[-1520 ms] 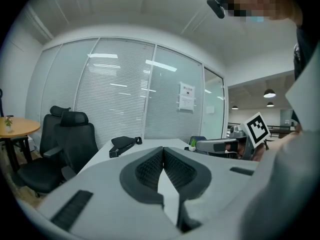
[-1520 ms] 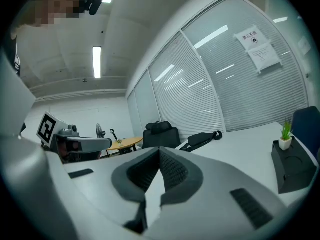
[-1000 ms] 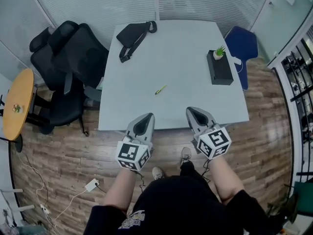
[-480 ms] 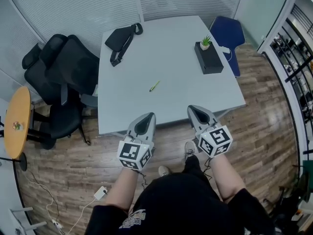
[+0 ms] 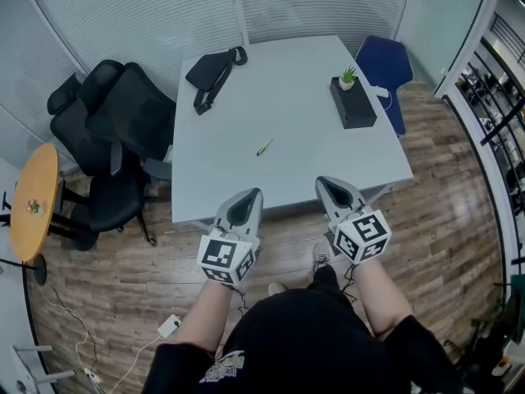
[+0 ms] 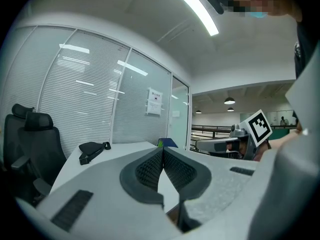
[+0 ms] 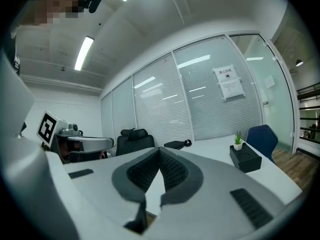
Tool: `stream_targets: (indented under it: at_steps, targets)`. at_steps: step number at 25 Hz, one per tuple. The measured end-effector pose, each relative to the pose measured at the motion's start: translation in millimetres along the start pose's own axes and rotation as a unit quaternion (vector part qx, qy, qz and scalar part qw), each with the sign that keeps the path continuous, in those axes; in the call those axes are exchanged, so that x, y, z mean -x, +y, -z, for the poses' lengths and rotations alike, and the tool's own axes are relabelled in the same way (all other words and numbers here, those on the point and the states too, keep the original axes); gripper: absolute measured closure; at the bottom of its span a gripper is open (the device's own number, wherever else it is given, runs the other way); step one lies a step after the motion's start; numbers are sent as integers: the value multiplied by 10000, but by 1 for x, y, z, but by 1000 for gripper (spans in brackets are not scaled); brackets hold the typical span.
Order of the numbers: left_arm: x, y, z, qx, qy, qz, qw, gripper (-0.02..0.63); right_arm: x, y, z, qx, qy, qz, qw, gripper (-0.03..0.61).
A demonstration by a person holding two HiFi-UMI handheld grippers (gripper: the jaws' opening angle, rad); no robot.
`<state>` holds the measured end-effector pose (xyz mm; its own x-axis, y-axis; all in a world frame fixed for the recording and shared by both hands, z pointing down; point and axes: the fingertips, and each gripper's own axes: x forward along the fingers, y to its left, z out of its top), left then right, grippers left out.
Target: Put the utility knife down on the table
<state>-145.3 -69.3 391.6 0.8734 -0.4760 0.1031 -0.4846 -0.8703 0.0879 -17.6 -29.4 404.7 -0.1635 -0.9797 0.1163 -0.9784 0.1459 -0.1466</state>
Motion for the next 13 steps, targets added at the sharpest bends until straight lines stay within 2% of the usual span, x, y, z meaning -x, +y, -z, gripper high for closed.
stream_targets:
  at_steps: [13]
  targets:
    - [15, -7, -3, -53, -52, 59, 10000, 609, 12, 16, 0, 63, -20, 5, 10000, 575]
